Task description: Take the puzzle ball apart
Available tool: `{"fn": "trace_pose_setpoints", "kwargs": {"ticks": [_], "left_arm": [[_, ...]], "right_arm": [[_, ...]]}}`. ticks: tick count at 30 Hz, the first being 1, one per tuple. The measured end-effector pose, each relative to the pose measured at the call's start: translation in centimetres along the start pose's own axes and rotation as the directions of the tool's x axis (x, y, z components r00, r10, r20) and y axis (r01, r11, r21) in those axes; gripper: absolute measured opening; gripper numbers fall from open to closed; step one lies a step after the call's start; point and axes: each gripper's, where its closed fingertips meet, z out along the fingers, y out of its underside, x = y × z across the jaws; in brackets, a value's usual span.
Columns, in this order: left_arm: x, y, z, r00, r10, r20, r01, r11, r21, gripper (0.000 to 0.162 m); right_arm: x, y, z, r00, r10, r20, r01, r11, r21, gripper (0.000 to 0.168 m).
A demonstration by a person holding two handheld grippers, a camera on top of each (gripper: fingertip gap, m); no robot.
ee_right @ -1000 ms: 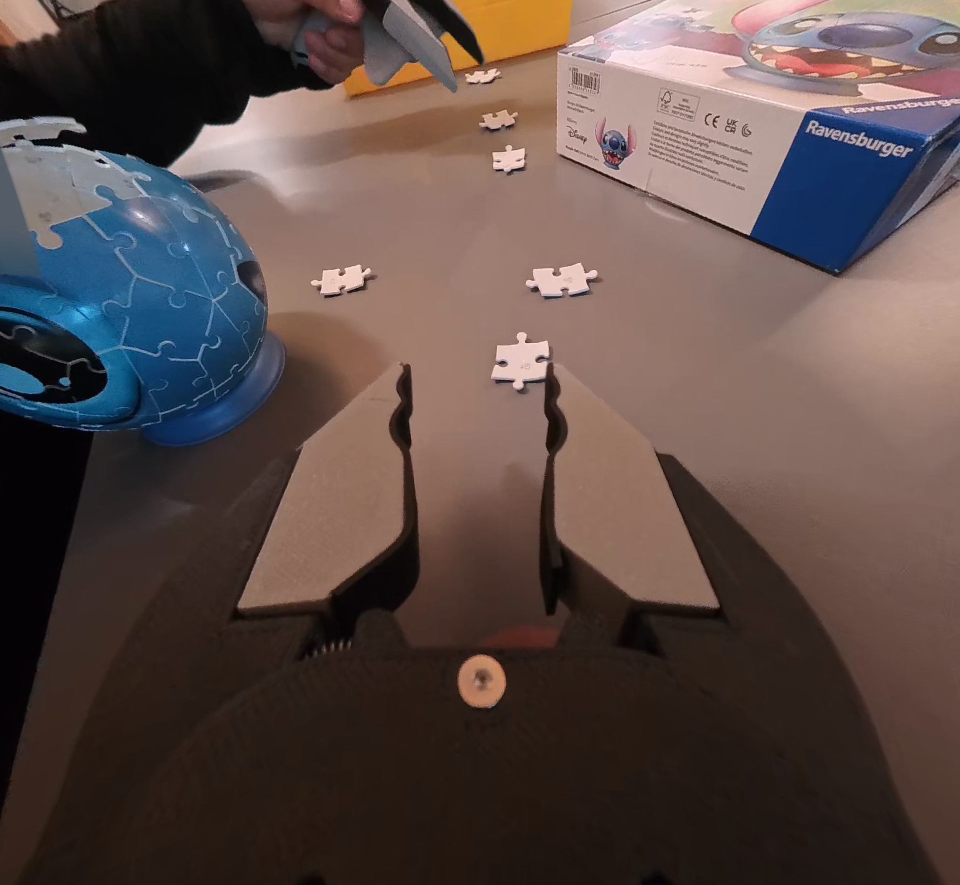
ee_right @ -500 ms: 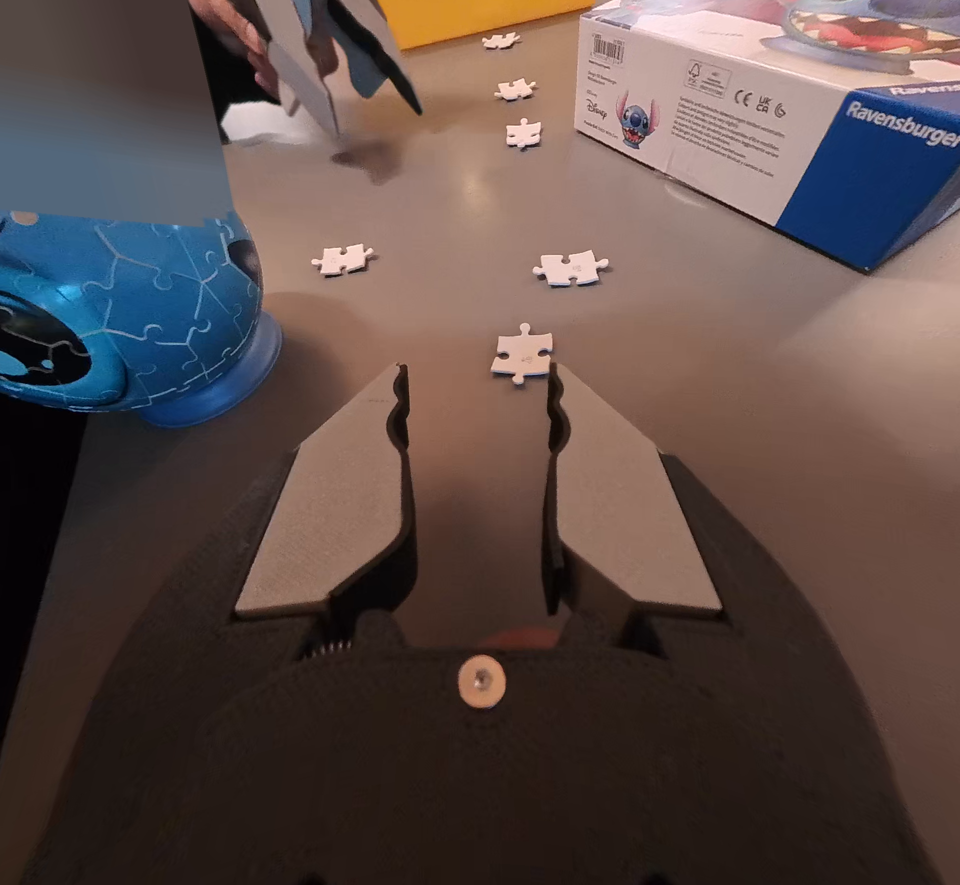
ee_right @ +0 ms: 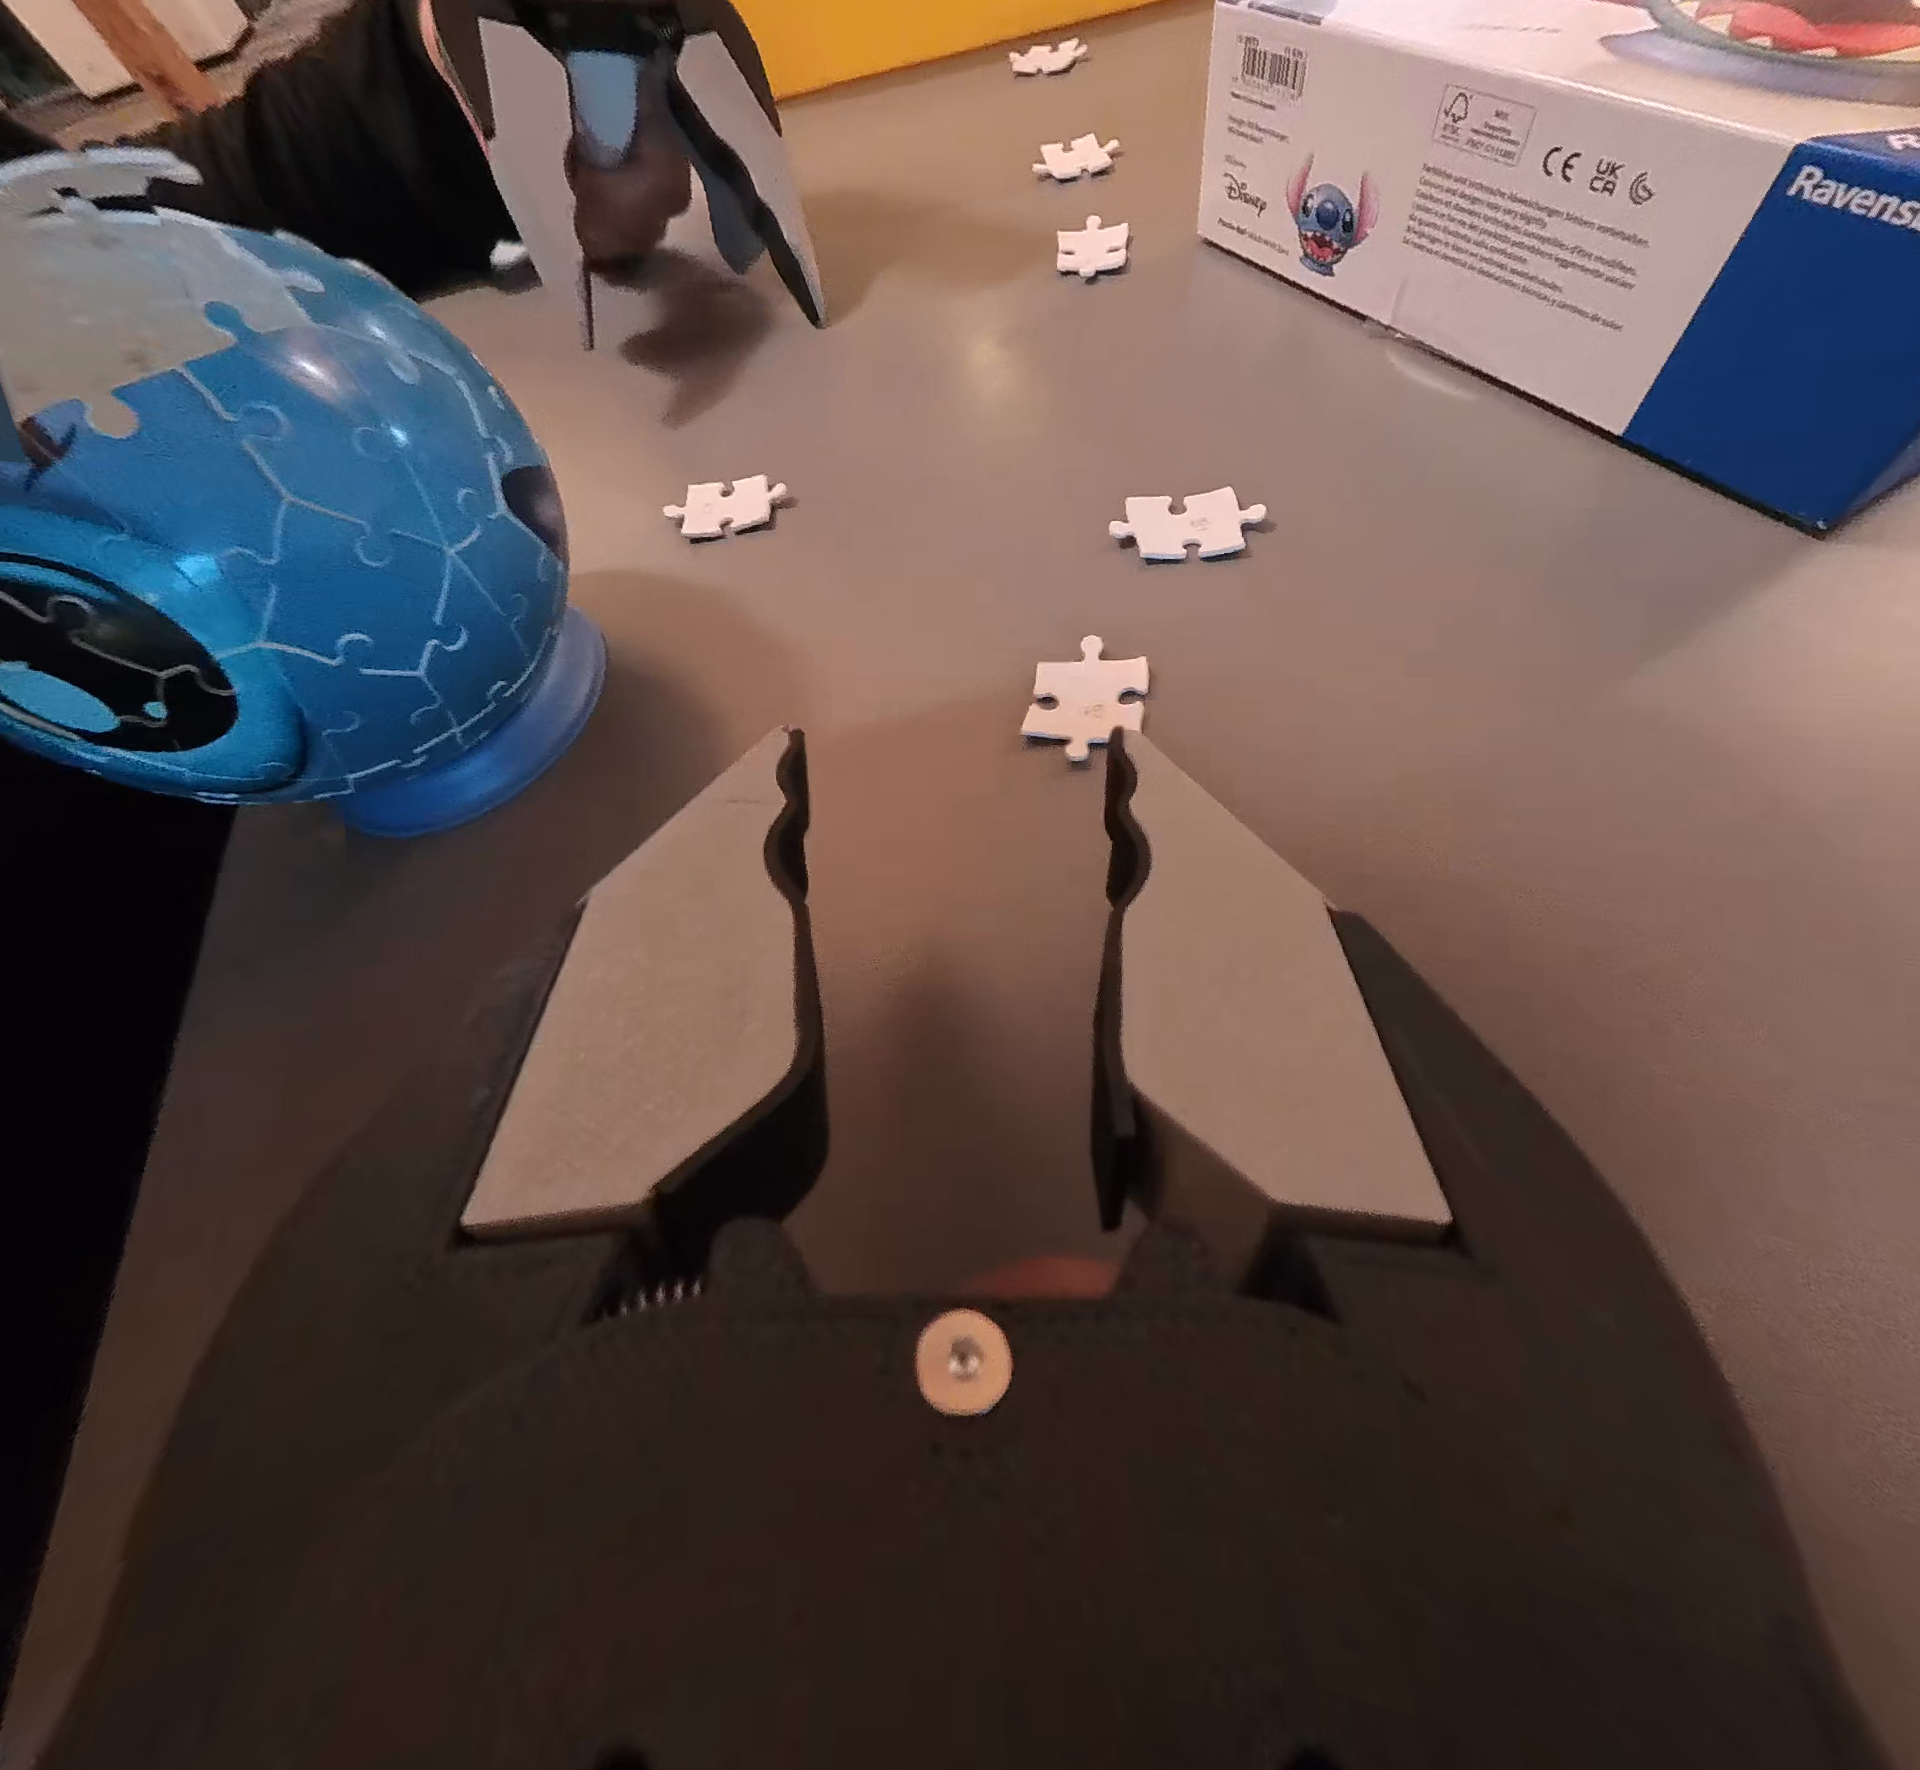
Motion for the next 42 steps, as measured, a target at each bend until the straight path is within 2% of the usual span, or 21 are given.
{"fn": "trace_pose_setpoints", "kwargs": {"ticks": [7,11,19,24,28,31,33,36,39,42], "left_arm": [[0.3,-0.1,0.4,1.000,0.017,0.009,-0.018,1.000,0.014,0.085],[0.9,0.2,0.6,0.998,0.064,0.013,-0.064,0.998,0.001,0.092],[1.5,0.7,0.6,0.988,0.145,0.056,-0.145,0.989,-0.016,0.093],[2.1,1.4,0.7,0.979,0.197,0.058,-0.194,0.980,-0.050,0.095],[2.6,2.1,1.1,0.960,0.273,0.070,-0.266,0.959,-0.096,0.103],[2.5,2.1,1.1,0.956,0.282,0.083,-0.273,0.957,-0.100,0.102],[2.0,1.4,0.8,0.959,0.262,0.108,-0.257,0.965,-0.062,0.101],[0.9,-1.4,-0.5,0.945,0.253,0.208,-0.277,0.956,0.098,0.092],[-0.1,-2.9,-1.6,0.939,0.216,0.268,-0.273,0.942,0.196,0.086],[-0.4,-3.4,-2.2,0.947,0.190,0.261,-0.255,0.936,0.244,0.086]], "right_arm": [[-0.1,-0.6,-1.3,0.999,0.046,0.017,-0.047,0.995,0.082,0.057],[-0.8,-0.7,-2.0,1.000,0.026,-0.003,-0.025,0.993,0.117,0.061],[-1.6,-1.1,-3.3,0.996,0.017,-0.090,0.002,0.981,0.196,0.065],[-3.3,-0.8,-2.6,0.998,-0.025,-0.053,0.034,0.985,0.170,0.069],[-4.2,-0.4,-1.8,0.998,-0.062,-0.014,0.063,0.991,0.118,0.070],[-4.1,-0.2,-1.4,0.998,-0.068,-0.009,0.068,0.993,0.097,0.068],[-3.1,-0.6,-1.5,0.996,-0.068,-0.062,0.075,0.991,0.113,0.066],[-1.6,-1.8,-2.5,0.987,-0.056,-0.152,0.086,0.976,0.198,0.064],[-0.9,-1.9,-2.7,0.987,-0.013,-0.162,0.048,0.976,0.212,0.068],[-1.5,-1.9,-2.4,0.985,-0.040,-0.169,0.073,0.979,0.193,0.070]]}}
